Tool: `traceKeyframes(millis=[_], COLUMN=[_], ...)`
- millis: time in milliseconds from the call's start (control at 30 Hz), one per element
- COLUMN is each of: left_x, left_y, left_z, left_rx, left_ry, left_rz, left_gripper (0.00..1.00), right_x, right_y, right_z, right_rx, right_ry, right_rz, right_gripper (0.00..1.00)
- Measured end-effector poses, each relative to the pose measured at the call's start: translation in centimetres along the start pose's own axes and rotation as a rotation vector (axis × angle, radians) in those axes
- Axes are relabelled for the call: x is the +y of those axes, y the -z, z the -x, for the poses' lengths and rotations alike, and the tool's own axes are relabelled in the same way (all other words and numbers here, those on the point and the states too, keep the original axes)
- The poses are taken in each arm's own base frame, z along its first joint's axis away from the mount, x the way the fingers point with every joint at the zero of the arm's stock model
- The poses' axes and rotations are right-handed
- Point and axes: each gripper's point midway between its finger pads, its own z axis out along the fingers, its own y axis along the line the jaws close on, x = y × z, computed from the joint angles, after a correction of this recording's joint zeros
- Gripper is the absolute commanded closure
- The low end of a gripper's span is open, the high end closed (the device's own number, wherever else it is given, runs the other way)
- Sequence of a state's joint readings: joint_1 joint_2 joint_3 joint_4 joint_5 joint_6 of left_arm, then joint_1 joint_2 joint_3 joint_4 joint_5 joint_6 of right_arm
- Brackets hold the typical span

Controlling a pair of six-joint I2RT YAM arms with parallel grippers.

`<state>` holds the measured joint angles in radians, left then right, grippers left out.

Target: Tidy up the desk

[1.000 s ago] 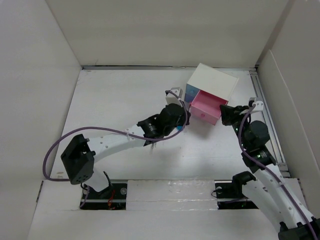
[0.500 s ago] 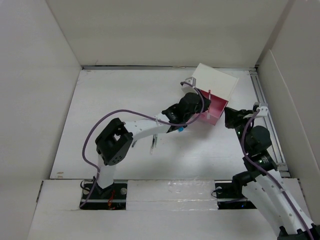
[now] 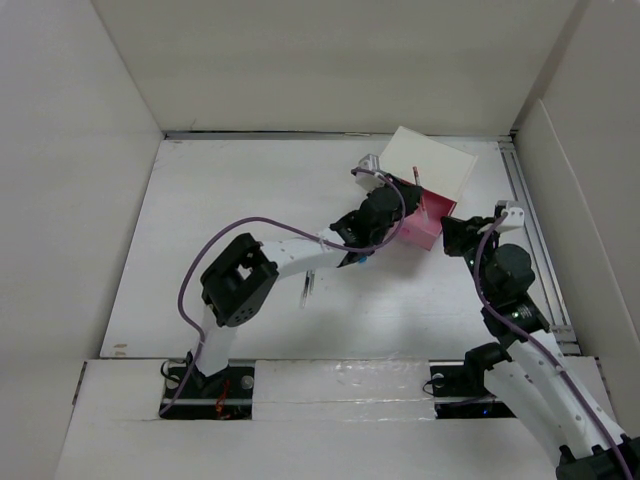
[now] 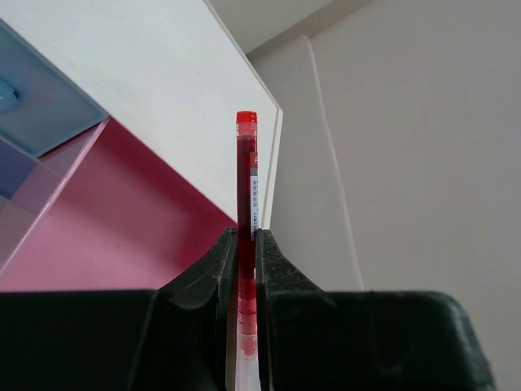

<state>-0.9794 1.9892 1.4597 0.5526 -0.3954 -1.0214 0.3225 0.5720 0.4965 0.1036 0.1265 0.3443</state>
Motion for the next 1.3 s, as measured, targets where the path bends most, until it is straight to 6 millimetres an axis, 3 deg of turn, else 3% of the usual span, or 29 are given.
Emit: traceKeyframes(millis=[167, 367, 500, 1033, 1167, 1300], left_x=[-0.3, 1.6, 1.7, 1.7, 2.0, 2.8], left_y=[-1.1, -1.8, -1.9, -1.6, -0.1, 4.3], left_z=[0.4, -0.3, 0.0, -0.1, 0.3, 2.6], left_rx=[-0.052, -0.067, -0.09, -0.113, -0.121, -0.136], left_ry=[0.061, 0.063, 0.062, 0.025, -0.078, -0.208], left_rz=[-0.009, 0.029, 0.035, 0.045, 0.062, 0.094], left_gripper=[0.99, 0.92, 0.85, 0.77, 0.77, 0.75], right_x=[0.1, 0.2, 0.2, 0.2, 0.2, 0.3], right_y=[0.0, 0.1, 0.1, 0.0, 0.0, -0.3], right_z=[0.0, 0.1, 0.1, 0.0, 0.0, -0.7], right_rx=[0.002, -0.002, -0.001, 0.002, 0.003, 0.028], right_ry=[0.0, 0.0, 0.0, 0.0, 0.001, 0.004], right_rz=[0.007, 0.009, 0.009, 0.011, 0.011, 0.019], right_gripper=[0.89, 0.88, 0.88, 0.89, 0.97, 1.0])
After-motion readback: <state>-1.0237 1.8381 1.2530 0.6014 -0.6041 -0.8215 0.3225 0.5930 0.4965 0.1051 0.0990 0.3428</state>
